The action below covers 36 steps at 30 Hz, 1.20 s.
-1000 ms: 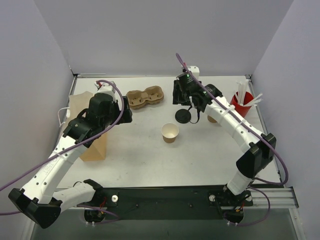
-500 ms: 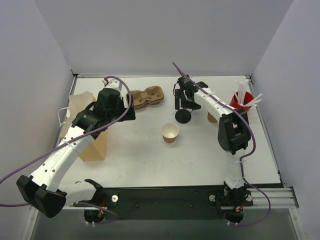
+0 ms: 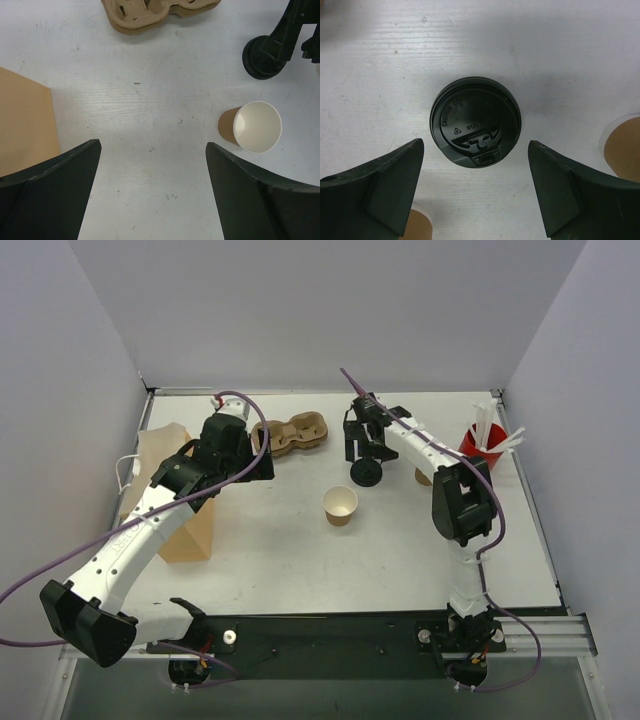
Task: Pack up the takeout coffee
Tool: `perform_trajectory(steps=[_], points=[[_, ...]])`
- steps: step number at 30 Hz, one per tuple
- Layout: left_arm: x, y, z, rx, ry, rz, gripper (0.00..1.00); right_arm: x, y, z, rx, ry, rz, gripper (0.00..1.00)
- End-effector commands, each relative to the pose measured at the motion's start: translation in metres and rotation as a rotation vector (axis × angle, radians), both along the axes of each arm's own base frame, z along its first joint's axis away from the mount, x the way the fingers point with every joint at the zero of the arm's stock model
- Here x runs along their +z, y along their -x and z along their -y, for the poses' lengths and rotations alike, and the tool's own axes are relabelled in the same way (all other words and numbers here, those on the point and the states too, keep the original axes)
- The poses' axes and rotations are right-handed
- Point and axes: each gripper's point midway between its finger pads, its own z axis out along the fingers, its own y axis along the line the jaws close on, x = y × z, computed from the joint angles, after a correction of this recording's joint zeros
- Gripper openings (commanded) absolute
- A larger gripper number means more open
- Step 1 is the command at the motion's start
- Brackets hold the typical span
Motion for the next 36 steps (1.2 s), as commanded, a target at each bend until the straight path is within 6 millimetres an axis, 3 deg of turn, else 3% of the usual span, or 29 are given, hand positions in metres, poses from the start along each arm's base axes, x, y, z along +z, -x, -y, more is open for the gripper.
perform_trajectory(steps=[1, 9, 36], points=[[0.023, -0.008, 0.004, 0.002, 0.043, 0.047, 0.97, -0.018, 0.004, -0.001, 0.024, 0.027, -0.045, 0.8], [0.022, -0.008, 0.005, -0.002, 0.044, 0.043, 0.97, -0.033, 0.005, 0.0, 0.026, 0.044, -0.072, 0.81], [0.017, -0.01, 0.007, -0.005, 0.045, 0.039, 0.97, -0.047, 0.007, -0.002, 0.036, 0.054, -0.098, 0.82]])
